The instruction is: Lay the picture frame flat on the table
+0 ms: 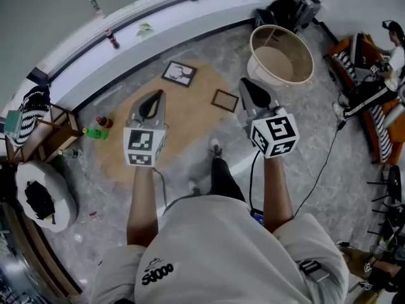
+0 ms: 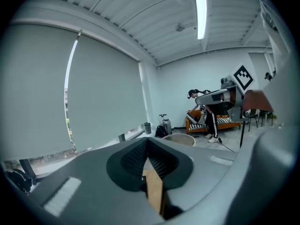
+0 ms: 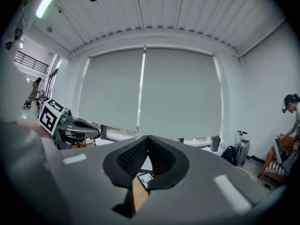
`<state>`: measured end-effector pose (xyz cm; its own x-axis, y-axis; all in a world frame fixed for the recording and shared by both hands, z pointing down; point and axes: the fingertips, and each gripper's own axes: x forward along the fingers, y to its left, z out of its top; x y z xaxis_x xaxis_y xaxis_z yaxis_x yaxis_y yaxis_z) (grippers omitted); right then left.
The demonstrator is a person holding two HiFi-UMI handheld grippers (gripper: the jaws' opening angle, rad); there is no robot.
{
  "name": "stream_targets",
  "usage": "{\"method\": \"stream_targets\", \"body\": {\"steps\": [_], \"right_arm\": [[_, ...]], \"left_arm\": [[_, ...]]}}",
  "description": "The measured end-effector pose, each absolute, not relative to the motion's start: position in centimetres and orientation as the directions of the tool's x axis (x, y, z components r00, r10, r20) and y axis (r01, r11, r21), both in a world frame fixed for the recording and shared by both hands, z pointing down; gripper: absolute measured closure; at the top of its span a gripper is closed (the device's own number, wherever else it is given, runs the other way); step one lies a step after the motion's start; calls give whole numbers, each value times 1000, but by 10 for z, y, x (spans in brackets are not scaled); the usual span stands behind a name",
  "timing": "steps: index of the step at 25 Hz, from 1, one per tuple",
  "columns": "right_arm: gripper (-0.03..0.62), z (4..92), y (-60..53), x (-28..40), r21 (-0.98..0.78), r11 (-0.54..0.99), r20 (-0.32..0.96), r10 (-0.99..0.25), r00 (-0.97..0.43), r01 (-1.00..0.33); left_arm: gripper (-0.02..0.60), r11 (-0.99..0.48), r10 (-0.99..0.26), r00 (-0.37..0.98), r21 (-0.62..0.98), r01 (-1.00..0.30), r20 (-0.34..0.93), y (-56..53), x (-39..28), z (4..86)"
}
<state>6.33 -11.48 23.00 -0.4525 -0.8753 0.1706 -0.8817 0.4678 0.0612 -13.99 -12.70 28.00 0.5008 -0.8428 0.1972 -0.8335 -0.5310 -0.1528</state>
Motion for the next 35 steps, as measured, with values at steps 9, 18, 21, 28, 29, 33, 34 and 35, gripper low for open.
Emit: {"method": "stream_targets", "body": {"steps": [9, 18, 21, 28, 29, 33, 34, 35], "right_arm": [[591, 167, -65, 41, 112, 491, 93, -871, -482, -864], [591, 140, -36, 39, 169, 497, 76, -867, -492, -851], [592, 138, -33, 39, 181, 495, 81, -869, -489, -850], [592, 143, -26, 33, 173, 494, 88, -869, -486, -852], [592, 144, -26, 33, 172, 494, 90, -870, -485, -852], [592, 147, -26, 33, 168, 491, 96, -871, -481, -855], [592, 148, -26, 35, 168, 490, 97, -872, -480, -856], [592, 148, -26, 37, 167, 489, 98, -872, -479, -856]], "left_arm": [[571, -559, -828, 551, -217, -800, 99, -81, -134, 206], [572, -584, -804, 592, -268, -766, 60, -51, -116, 164], [571, -587, -801, 596, -273, -762, 57, -48, -114, 162], [572, -595, -795, 604, -275, -756, 58, -40, -119, 165], [572, -596, -794, 605, -275, -755, 58, -40, -119, 165], [572, -598, -792, 607, -274, -753, 60, -39, -120, 166], [572, -598, -792, 607, -275, -753, 62, -40, -118, 166], [571, -600, -791, 608, -274, -752, 64, -40, -116, 167]]}}
